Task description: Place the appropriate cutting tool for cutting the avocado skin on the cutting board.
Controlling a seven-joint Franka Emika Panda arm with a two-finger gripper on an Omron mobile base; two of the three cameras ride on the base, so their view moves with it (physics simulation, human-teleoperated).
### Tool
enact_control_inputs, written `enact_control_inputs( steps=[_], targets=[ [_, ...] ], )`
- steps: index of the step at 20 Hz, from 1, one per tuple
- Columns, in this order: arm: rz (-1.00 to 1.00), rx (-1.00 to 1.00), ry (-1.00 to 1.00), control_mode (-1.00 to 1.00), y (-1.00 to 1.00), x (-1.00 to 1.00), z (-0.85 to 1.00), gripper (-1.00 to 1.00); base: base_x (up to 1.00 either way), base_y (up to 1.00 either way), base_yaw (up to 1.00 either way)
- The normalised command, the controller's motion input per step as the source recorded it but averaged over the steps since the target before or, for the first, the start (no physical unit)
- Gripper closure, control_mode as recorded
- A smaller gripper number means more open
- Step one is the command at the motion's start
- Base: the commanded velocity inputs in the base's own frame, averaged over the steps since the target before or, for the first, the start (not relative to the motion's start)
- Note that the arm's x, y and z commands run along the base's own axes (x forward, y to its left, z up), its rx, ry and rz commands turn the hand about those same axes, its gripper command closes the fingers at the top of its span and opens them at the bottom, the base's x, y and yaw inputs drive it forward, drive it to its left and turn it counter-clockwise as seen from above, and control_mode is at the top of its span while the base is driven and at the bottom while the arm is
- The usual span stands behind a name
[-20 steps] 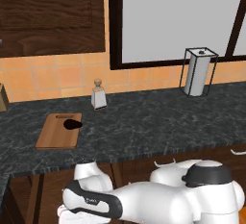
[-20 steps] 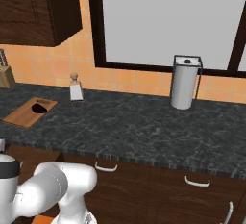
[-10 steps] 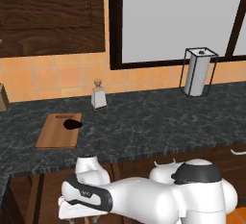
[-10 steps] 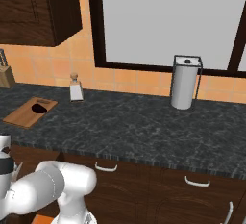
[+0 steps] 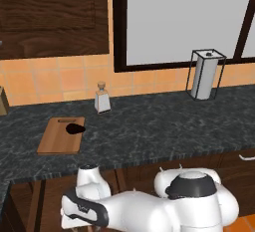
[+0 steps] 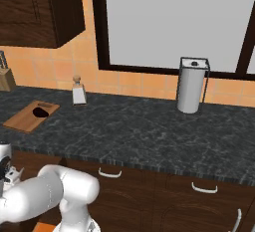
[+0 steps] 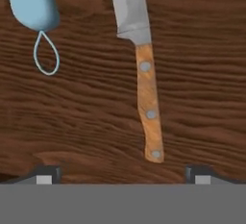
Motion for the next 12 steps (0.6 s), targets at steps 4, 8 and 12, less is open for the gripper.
enact_control_inputs(
  steps=[4, 8, 12],
  targets=[
    [0.01, -0.01, -0.01, -1.00, 0.00, 0.41, -0.38, -1.00, 0.00, 0.00, 0.00],
    [0.00, -0.01, 0.00, -1.00, 0.00, 0.37, -0.40, -1.00, 0.00, 0.00, 0.00],
    [0.00, -0.02, 0.00, -1.00, 0.00, 0.28, -0.49, -1.00, 0.00, 0.00, 0.00]
  ],
)
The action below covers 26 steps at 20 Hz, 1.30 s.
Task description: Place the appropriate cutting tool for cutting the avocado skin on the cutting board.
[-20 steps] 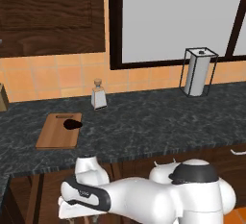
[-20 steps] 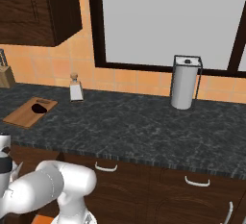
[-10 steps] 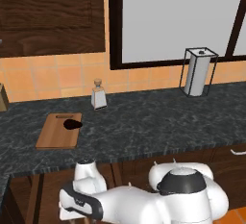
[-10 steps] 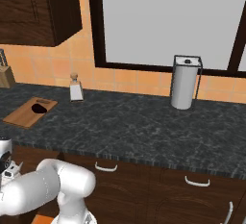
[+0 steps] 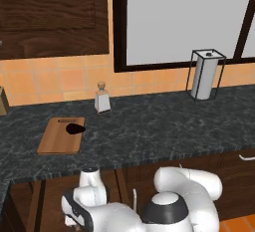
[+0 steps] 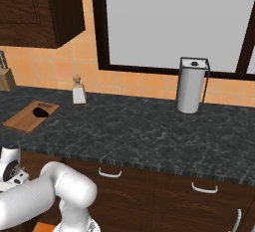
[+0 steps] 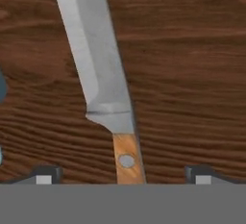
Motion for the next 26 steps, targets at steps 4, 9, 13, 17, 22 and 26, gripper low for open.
enact_control_inputs(
  steps=[4, 9, 13, 17, 22, 26],
  targets=[
    [0.00, -0.09, 0.02, -1.00, 0.07, 0.12, -0.60, -1.00, 0.00, 0.00, 0.00],
    [0.01, -0.13, 0.00, -1.00, 0.12, -0.26, -0.70, 1.00, 0.00, 0.00, 0.00],
    [0.00, -0.03, 0.00, -1.00, 0.00, -0.47, -0.67, 1.00, 0.00, 0.00, 0.00],
    [0.00, 0.00, 0.00, -1.00, -0.24, -0.58, -0.42, 1.00, 0.00, 0.00, 0.00],
    [-0.09, 0.01, -0.01, -1.00, -0.03, -0.24, 0.13, 1.00, 0.00, 0.00, 0.00],
    [-0.29, 0.02, 0.00, -1.00, 0.04, -0.54, 0.46, 1.00, 0.00, 0.00, 0.00]
  ],
)
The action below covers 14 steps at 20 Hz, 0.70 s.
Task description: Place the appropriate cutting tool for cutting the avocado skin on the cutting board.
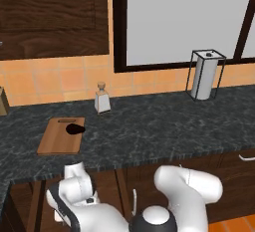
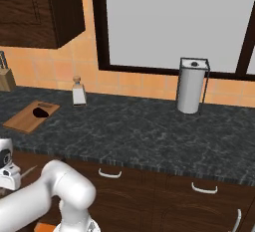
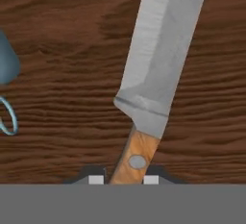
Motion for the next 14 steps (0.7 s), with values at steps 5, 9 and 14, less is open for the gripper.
enact_control_inputs(
  steps=[5, 9, 14],
  targets=[
    [-0.36, 0.00, -0.04, -1.00, 0.17, -0.41, 0.69, 1.00, 0.00, 0.00, 0.00],
    [-0.37, 0.00, -0.08, -1.00, 0.00, -0.52, 1.00, 1.00, 0.00, 0.00, 0.00],
    [-0.42, 0.00, 0.00, -1.00, 0.00, -0.75, 0.96, 1.00, 0.00, 0.00, 0.00]
  ],
)
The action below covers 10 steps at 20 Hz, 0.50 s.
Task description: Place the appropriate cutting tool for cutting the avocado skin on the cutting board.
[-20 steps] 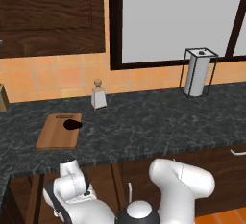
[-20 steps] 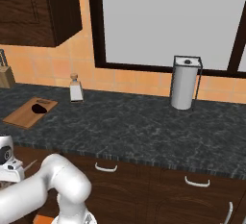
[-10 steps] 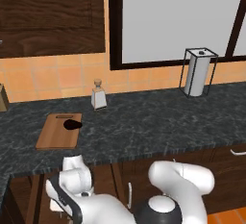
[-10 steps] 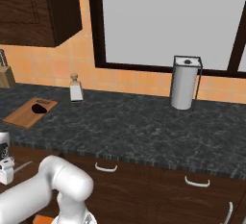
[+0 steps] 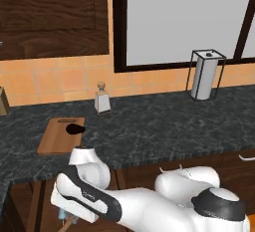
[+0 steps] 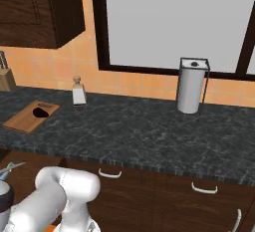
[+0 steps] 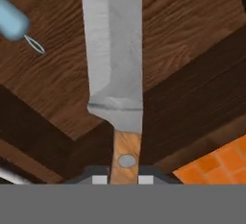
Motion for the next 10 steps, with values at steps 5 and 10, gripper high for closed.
enact_control_inputs(
  steps=[5, 10],
  targets=[
    [-0.36, -0.03, -0.04, -1.00, 0.00, -0.45, 1.00, 1.00, 0.00, 0.00, 0.00],
    [-0.30, -0.11, -0.18, -1.00, 0.11, -0.22, 1.00, 1.00, 0.00, 0.00, 0.00]
  ],
)
